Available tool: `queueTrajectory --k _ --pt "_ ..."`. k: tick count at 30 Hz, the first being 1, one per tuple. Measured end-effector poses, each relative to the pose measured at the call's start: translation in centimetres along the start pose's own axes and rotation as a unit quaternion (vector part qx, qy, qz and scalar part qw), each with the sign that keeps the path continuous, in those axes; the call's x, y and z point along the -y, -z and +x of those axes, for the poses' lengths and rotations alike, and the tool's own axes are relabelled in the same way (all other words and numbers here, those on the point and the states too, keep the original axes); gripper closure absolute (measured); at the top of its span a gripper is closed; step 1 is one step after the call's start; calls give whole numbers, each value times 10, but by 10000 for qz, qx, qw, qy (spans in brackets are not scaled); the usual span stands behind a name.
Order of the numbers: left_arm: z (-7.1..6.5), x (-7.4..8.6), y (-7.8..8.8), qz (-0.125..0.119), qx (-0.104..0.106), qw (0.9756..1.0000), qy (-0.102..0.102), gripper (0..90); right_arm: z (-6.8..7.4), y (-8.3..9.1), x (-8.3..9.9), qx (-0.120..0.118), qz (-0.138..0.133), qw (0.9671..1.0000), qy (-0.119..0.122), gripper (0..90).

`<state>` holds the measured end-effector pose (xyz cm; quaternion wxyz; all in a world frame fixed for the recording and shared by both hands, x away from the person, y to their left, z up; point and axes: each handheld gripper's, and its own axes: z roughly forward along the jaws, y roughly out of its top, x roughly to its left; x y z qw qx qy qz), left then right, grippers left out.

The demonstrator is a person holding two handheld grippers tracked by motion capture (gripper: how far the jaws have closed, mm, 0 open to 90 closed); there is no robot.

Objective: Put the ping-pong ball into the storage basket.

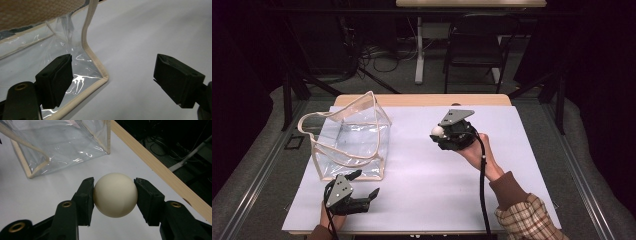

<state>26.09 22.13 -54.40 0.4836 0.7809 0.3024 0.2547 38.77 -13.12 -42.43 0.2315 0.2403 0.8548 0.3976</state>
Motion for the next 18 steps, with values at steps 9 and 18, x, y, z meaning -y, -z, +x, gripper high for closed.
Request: queueTrajectory --k 9,18 --pt "0 0 0 -6 24 10000 -10 159 -1 3 -5 52 -17 10000 52 510" --pt "0 0 0 -25 24 10000 6 159 -2 3 -12 74 -16 9999 92 510"
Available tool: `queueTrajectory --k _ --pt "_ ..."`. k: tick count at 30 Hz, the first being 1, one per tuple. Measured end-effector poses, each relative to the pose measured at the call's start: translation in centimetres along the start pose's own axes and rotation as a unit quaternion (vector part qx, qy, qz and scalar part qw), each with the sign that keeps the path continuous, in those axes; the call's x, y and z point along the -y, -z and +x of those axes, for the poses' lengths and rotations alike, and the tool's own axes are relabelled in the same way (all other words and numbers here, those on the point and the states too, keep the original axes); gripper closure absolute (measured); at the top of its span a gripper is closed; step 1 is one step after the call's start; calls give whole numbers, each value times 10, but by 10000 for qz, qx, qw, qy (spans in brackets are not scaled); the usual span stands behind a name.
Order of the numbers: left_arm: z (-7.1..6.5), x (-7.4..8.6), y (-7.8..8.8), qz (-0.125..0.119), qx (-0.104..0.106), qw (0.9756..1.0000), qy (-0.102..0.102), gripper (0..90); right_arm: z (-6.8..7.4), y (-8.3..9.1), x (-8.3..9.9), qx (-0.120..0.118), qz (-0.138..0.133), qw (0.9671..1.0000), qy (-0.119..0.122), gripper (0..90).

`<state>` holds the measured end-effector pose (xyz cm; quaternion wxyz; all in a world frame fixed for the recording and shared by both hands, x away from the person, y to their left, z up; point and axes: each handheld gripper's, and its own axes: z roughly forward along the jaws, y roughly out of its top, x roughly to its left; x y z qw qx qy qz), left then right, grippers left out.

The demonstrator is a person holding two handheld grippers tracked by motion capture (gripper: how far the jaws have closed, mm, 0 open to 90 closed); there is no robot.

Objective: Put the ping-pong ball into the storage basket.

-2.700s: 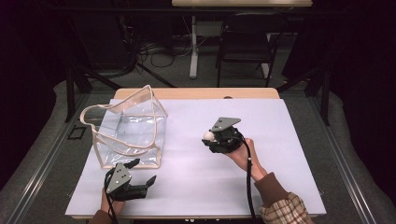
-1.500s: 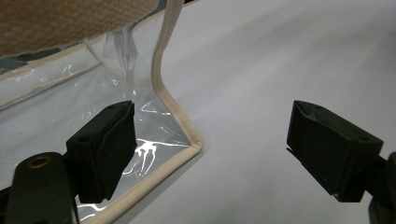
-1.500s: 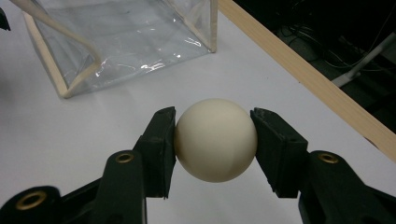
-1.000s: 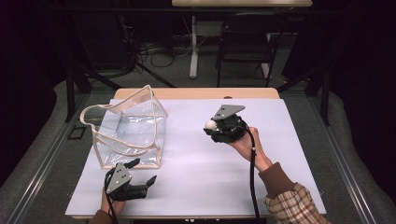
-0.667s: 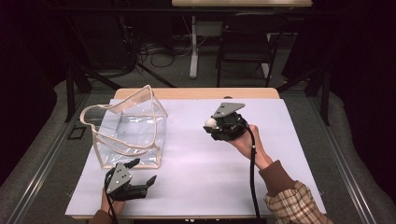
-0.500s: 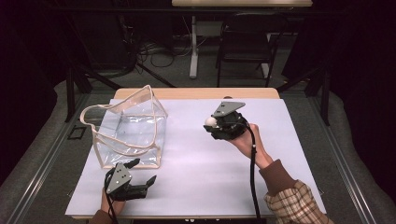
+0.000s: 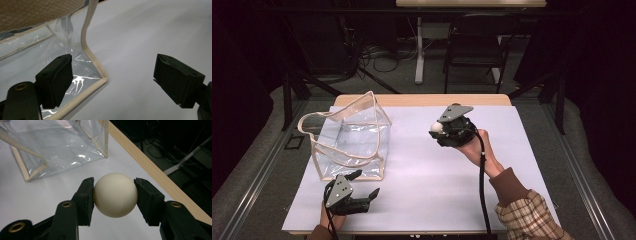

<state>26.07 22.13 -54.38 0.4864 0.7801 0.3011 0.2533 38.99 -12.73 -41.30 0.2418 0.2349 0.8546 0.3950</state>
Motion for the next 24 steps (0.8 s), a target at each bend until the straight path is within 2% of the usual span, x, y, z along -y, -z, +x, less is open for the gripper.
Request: queueTrajectory --k 24 --pt "0 0 0 8 24 10000 -27 159 -2 -4 -22 3 -43 9998 202 511"
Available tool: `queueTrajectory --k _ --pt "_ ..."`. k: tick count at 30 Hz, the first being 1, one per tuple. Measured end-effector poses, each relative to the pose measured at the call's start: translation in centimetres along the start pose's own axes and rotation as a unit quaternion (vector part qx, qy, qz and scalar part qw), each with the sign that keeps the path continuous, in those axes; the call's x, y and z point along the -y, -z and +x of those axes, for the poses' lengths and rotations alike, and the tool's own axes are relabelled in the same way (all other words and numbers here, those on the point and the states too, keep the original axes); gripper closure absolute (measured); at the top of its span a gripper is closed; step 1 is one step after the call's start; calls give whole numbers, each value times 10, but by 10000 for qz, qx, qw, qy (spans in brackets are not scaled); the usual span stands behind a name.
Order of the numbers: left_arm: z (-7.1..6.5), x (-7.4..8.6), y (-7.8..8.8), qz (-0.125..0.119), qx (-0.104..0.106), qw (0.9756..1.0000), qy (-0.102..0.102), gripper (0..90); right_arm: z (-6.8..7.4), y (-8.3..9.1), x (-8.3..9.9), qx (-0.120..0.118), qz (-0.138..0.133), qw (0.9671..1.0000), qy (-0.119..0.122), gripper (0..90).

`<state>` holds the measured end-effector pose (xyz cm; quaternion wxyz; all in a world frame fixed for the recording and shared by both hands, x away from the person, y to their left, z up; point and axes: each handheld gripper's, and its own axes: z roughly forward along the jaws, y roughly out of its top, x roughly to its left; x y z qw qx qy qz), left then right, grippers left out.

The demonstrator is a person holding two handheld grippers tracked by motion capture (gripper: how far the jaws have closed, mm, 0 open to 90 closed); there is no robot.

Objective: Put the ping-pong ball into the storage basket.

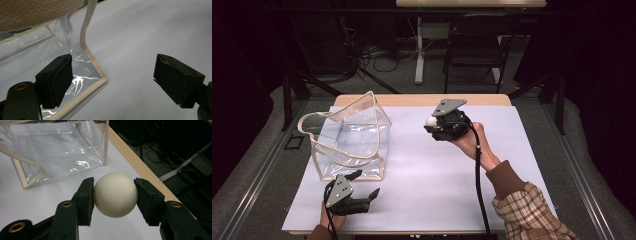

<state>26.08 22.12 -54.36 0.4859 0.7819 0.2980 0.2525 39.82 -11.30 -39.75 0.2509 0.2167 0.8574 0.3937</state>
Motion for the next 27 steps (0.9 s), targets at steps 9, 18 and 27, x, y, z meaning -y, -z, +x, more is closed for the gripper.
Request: queueTrajectory --k 9,18,27 --pt "0 0 0 0 3 10000 1 159 0 -3 -11 -36 -43 10000 74 511" --pt "0 0 0 -6 7 10000 1 159 3 -8 -21 -95 -54 9998 172 511" --pt "0 0 0 -12 1 10000 4 159 4 -14 -29 -115 -36 9996 238 511"
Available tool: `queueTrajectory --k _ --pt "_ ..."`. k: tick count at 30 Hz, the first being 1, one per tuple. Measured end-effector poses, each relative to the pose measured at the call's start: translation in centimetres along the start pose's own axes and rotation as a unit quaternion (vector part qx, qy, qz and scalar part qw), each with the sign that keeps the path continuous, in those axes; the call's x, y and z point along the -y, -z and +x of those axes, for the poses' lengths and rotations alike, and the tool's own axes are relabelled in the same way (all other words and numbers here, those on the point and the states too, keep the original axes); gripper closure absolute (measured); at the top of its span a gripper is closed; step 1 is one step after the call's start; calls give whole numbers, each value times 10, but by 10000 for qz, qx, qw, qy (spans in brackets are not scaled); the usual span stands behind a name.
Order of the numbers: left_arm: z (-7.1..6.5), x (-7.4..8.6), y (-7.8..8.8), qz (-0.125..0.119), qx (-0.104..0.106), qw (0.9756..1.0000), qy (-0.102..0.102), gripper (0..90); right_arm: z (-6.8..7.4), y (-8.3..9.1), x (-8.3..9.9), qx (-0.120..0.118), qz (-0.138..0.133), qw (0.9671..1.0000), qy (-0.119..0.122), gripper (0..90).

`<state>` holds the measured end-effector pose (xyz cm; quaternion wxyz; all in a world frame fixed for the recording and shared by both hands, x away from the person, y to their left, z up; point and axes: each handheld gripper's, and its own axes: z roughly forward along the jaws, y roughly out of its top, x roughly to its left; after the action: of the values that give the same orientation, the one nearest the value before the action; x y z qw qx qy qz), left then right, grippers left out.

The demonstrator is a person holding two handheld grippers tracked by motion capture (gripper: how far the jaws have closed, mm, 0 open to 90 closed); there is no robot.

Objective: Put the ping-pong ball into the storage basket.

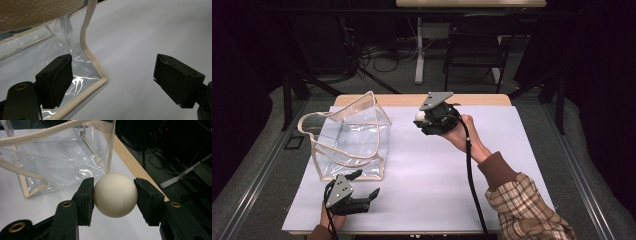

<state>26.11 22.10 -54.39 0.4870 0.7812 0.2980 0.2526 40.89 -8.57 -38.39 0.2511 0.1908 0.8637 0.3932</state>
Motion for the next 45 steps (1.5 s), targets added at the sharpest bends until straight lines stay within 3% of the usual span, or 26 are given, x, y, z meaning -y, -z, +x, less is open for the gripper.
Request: queueTrajectory --k 45 --pt "0 0 0 -9 19 10000 -10 159 7 -17 -34 -145 -53 9997 204 511"
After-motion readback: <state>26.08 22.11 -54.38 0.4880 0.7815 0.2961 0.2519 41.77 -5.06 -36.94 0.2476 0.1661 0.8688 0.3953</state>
